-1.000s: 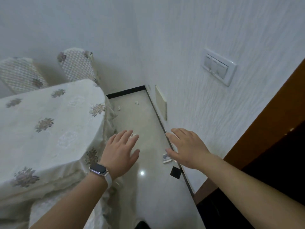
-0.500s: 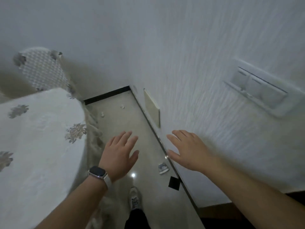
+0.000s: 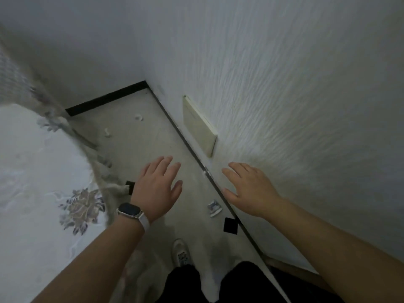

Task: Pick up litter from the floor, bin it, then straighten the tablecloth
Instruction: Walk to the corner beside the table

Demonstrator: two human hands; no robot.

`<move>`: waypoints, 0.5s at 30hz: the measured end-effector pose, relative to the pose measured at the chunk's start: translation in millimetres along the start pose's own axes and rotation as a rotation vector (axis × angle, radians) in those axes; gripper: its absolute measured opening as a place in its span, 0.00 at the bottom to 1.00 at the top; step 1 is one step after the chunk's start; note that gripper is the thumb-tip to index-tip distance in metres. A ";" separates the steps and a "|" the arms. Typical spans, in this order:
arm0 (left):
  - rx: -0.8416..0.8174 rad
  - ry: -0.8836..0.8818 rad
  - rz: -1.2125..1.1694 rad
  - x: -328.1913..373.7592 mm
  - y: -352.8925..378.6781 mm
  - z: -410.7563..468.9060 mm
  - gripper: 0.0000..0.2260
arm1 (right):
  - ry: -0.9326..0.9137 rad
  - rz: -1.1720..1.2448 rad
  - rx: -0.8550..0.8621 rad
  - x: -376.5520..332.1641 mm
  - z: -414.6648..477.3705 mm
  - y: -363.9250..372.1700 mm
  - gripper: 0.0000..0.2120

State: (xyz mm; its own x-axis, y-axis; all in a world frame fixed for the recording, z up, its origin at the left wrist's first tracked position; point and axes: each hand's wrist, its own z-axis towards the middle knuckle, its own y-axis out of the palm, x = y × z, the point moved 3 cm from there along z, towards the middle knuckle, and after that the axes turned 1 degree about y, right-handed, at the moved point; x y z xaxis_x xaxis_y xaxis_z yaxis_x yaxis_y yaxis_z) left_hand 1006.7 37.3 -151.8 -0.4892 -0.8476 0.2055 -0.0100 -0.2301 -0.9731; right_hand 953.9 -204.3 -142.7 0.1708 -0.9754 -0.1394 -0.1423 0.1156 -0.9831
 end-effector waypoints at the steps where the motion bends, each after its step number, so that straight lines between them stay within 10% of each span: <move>1: -0.013 -0.006 -0.014 -5.9 8.4 7.9 0.22 | 0.015 0.013 -0.010 3.3 8.3 6.8 0.27; 15: -0.169 -0.179 -0.089 -51.2 246.6 55.2 0.20 | 0.138 0.214 -0.209 91.7 88.8 237.4 0.25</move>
State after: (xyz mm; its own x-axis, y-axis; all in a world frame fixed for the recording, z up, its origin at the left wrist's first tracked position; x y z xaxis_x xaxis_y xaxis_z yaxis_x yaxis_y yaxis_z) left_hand 1077.4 -2.4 -396.6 -0.3182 -0.9020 0.2920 -0.1990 -0.2375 -0.9508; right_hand 1022.3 -249.6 -399.4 -0.0160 -0.9510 -0.3089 -0.3597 0.2937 -0.8856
